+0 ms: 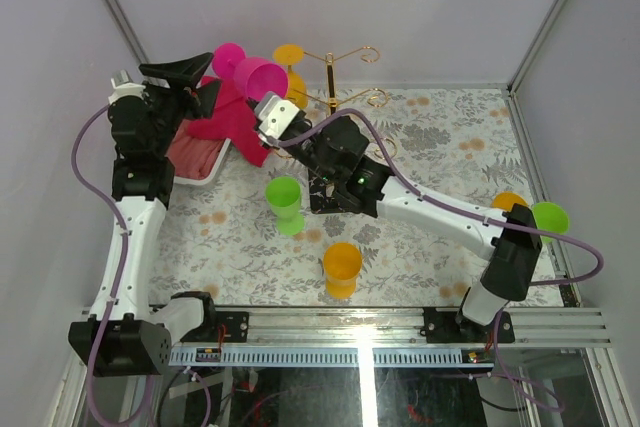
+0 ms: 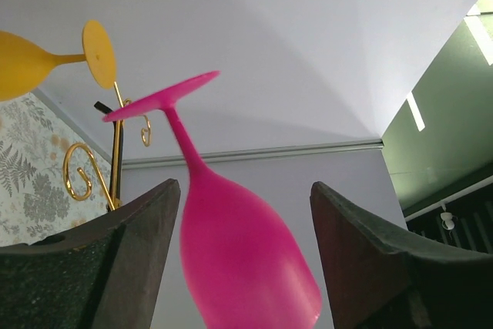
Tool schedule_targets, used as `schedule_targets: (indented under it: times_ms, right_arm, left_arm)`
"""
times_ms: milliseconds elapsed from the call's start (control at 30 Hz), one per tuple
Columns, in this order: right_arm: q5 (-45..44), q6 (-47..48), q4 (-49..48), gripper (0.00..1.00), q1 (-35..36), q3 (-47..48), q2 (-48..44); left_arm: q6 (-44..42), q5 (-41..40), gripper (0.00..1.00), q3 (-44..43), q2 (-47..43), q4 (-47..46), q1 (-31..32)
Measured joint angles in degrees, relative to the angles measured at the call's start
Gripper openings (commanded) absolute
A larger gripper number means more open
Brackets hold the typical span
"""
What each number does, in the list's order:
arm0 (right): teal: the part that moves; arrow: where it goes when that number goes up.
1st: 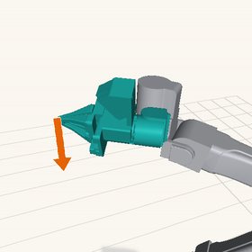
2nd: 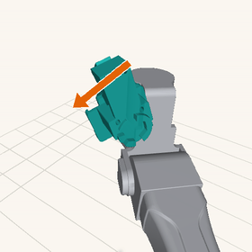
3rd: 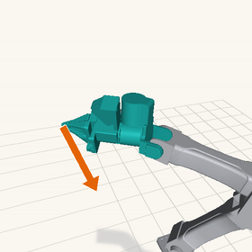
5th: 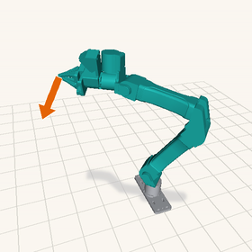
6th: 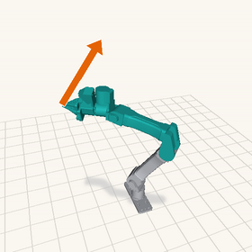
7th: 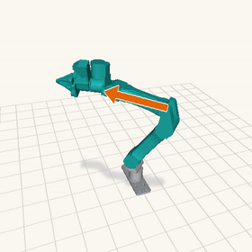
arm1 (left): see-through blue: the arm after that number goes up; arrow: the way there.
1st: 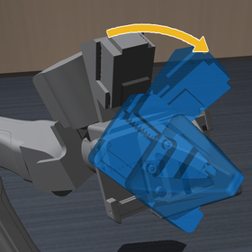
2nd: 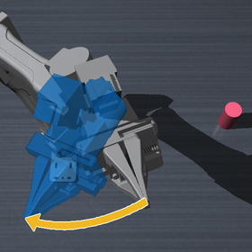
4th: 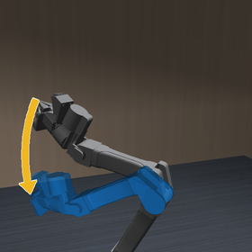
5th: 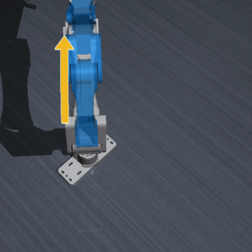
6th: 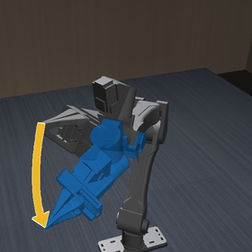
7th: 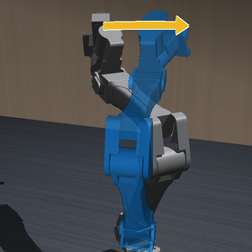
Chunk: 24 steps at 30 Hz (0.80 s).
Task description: Place the wine glass upside down on the wine glass rack
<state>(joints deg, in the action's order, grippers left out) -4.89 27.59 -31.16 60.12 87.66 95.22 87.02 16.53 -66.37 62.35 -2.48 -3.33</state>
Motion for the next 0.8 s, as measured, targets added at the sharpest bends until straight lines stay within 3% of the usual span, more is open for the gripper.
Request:
schedule_targets:
  times_ms: [333, 800]
  right_arm:
    - [1.53, -0.48, -0.04, 0.00, 1.18, 0.98, 2.89]
    - [-1.73, 4.74, -2.34, 0.00, 1.53, 2.01, 4.33]
  left_arm:
    - [0.59, 1.07, 0.59, 0.02, 1.14, -1.84, 1.55]
    - [-2.49, 0.63, 0.65, 0.31, 1.86, 1.01, 2.78]
